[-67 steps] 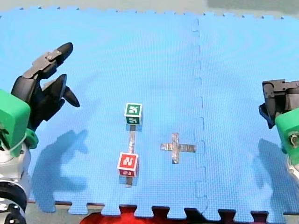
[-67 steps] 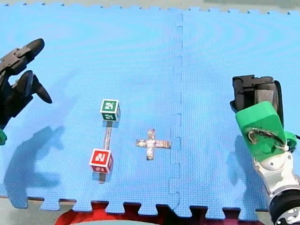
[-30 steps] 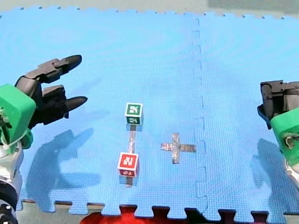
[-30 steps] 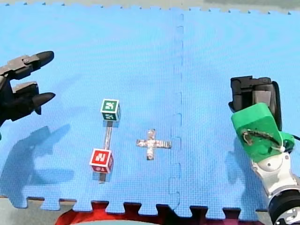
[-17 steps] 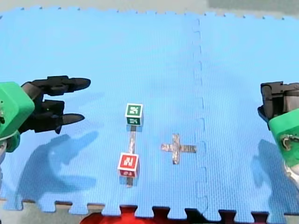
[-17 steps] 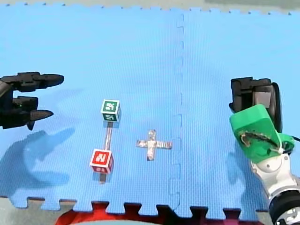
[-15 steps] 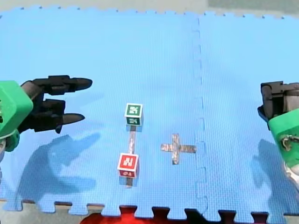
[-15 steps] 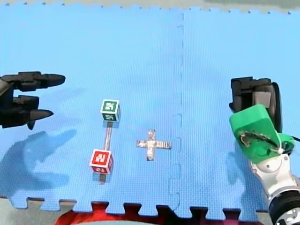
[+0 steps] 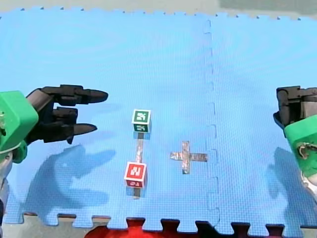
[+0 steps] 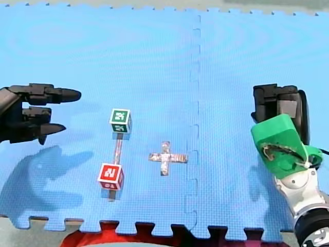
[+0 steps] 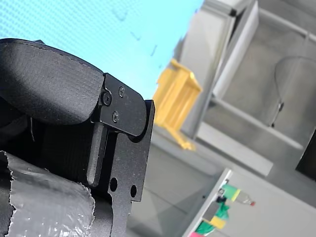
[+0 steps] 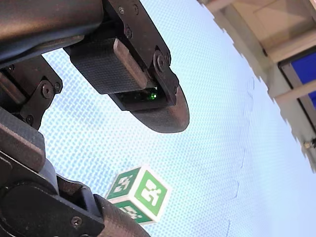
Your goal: Stack cube left
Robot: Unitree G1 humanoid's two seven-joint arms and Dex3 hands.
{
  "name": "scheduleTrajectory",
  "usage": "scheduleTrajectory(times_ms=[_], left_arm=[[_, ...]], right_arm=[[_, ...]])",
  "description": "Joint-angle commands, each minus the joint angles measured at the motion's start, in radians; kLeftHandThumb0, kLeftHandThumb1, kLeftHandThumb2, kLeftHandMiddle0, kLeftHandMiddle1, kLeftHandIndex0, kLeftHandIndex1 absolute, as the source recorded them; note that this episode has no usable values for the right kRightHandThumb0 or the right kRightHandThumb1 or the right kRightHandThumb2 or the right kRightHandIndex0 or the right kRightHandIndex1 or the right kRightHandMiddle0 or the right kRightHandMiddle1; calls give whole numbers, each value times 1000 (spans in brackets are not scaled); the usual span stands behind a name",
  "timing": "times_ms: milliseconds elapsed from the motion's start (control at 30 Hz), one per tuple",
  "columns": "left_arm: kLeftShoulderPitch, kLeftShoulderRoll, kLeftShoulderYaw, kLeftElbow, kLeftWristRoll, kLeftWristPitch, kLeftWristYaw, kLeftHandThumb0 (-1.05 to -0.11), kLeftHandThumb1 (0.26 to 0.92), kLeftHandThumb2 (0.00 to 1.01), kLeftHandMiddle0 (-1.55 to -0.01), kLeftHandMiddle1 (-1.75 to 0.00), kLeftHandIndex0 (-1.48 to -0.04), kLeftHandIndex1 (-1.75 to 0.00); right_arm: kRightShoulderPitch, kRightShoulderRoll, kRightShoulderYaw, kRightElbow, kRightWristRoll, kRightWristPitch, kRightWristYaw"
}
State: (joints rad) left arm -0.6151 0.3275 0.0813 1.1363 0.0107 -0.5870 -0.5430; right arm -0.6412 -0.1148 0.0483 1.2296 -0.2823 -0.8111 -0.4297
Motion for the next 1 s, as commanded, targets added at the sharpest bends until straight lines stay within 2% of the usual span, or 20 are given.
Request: scheduleTrajectory(times_ms=[0,367,633,967], left_arm=[[6,1,-4,-4,0,-3,0,-843,645,2,-875,-1746,-902,-39],[11,7,-29,6,-10,72,-128,-843,646,1,-906,-1746,-898,-20],[18,-22,-75,24,40,65,-97,-846,652,3,-925,-1746,-895,-12],[13,-35,-92,44,57,59,-85,-844,657,3,-943,-1746,-849,0]], right_arm=[[-1,-4,-1,-1,1,5,-4],[-6,-4,3,-3,-1,14,-11],[-8,-5,6,-9,-5,12,-20],[-8,-5,9,-18,-11,19,-29]])
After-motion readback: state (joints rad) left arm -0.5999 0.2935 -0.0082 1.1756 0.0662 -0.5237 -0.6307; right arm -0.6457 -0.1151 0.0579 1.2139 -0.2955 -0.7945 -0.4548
